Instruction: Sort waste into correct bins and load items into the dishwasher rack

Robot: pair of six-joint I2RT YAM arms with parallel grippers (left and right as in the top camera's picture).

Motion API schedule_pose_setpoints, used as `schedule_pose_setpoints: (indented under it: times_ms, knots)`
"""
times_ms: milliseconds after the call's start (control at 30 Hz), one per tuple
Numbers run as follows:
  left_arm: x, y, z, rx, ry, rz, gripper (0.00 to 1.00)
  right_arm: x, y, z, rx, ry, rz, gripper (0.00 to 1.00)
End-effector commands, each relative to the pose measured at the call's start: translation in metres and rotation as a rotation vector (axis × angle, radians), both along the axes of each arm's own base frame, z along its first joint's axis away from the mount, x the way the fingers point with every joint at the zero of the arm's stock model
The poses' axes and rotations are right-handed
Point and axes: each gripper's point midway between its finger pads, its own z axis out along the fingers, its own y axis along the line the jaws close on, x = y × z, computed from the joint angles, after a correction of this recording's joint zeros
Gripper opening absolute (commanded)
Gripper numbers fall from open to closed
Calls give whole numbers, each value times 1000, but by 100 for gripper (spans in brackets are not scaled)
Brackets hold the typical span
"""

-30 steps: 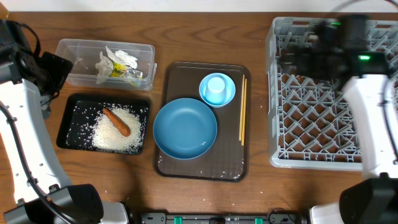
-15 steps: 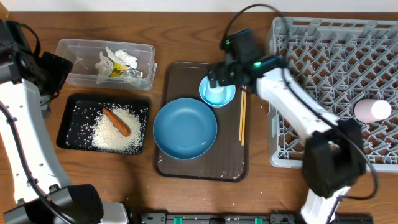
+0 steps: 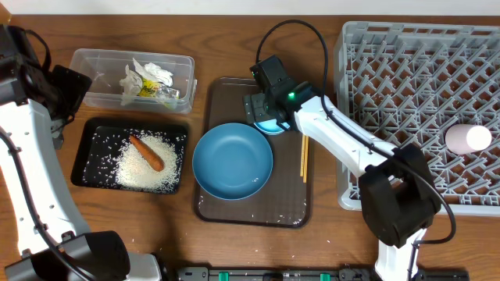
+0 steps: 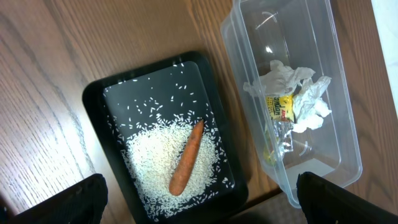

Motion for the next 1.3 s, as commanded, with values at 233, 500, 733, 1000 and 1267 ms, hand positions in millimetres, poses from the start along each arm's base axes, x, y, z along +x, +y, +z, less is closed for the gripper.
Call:
schedule_pose_setpoints:
  times_ms: [233, 500, 733, 1000, 1267]
  knots:
    - [-1, 2, -1, 3, 6, 15, 99, 4, -11, -15, -47, 15, -68, 75]
    - [-1, 2, -1, 3, 6, 15, 99, 4, -13, -6, -40, 8, -76, 53]
    - [-1, 3, -1, 3, 6, 15, 99, 21, -40, 81, 49, -121, -142, 49]
    - [-1, 2, -1, 3, 6, 15, 99, 17, -121, 205, 187, -307, -222, 48]
    - [-1, 3, -1, 3, 6, 15, 99, -7, -288, 260, 101, -430, -556, 47]
